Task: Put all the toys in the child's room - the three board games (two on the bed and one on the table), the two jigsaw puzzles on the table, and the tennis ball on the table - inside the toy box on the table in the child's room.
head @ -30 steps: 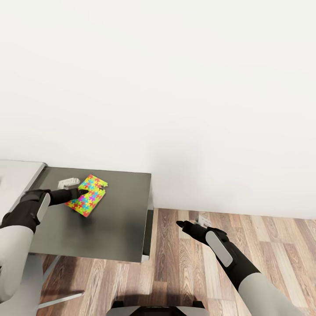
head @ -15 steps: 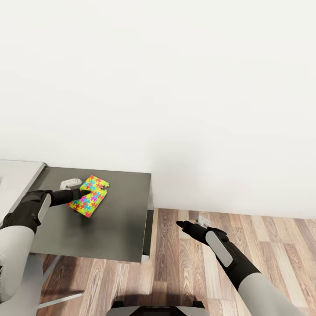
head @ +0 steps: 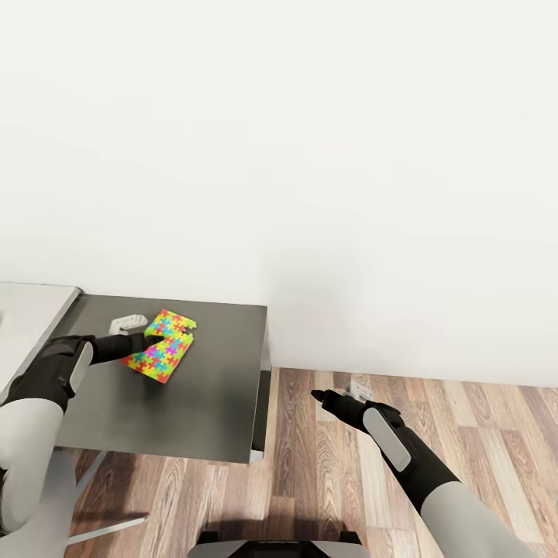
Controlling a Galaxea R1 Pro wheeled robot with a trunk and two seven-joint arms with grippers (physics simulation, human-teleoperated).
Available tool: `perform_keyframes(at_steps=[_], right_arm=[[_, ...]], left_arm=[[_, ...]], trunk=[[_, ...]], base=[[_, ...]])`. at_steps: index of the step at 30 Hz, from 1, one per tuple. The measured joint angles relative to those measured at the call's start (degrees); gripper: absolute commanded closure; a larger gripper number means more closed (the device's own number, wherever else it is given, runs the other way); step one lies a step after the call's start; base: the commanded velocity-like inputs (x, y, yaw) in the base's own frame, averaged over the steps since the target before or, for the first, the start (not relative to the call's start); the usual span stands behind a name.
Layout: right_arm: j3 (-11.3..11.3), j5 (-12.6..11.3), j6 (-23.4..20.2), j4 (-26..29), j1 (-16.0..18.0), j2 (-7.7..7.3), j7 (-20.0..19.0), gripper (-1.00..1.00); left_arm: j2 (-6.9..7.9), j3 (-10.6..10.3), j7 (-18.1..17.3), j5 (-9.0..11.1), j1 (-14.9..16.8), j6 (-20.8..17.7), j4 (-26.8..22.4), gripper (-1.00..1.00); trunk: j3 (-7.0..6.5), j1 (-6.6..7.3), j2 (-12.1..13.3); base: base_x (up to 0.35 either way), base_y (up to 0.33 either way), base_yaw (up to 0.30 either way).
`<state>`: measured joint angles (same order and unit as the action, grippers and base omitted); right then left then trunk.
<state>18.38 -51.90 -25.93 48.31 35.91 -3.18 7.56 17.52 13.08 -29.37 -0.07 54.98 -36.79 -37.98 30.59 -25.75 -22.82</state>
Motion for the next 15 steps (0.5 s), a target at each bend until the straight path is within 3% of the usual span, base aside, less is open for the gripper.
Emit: perform_keyframes(at_steps=[15], right_arm=[[0.08,0.03,0.14,0.00,0.00,0.00,0.05,-1.00]], left_arm=[[-0.11,-0.01,-0.37,-0.01,0.00,-0.02,-0.34,-1.00]], trunk=[[0.00,0.00,0.00]], base=[[0.000,0.000,0.000]])
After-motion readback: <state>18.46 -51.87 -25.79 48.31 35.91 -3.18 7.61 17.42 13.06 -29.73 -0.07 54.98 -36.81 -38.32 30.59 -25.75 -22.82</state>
